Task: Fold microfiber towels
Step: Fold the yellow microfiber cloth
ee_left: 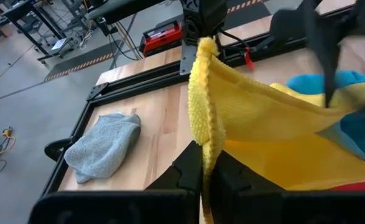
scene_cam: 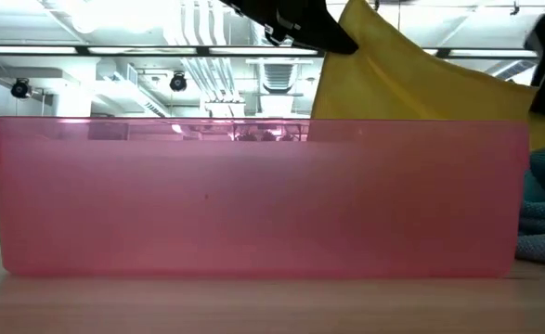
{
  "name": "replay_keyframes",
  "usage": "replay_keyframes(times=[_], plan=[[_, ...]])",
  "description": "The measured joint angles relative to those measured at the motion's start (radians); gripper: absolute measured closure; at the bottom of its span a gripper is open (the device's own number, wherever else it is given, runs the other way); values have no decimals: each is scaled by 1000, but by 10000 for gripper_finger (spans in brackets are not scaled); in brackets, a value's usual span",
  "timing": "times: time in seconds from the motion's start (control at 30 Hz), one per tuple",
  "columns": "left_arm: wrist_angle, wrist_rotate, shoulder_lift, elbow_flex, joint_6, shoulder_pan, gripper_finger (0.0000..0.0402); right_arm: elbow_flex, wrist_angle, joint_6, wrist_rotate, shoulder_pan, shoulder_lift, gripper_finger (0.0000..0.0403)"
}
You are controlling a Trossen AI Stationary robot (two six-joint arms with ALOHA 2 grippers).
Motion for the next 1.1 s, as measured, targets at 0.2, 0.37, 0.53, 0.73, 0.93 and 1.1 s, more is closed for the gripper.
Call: replay_keyframes(times=[0.2, 0.37, 0.53, 0.73, 0.93, 1.1], plan=[[-9, 0, 0, 0, 4, 0, 402, 18, -181, 166, -2, 2, 73, 224], [-10, 0, -1, 0, 26, 0, 402, 49, -219, 129, -14, 1, 38, 330], [-22, 1, -20, -1, 26, 0, 402, 80, -238, 84, -12, 1, -30, 388], [-32, 1, -42, 0, 75, 0, 402, 125, -304, 68, -11, 1, -100, 394], [-28, 8, -134, 1, 132, 6, 401, 294, -593, 54, 76, -1, -118, 394], [-28, 51, -217, 1, 180, 23, 401, 409, -583, -117, 258, -19, -199, 394]])
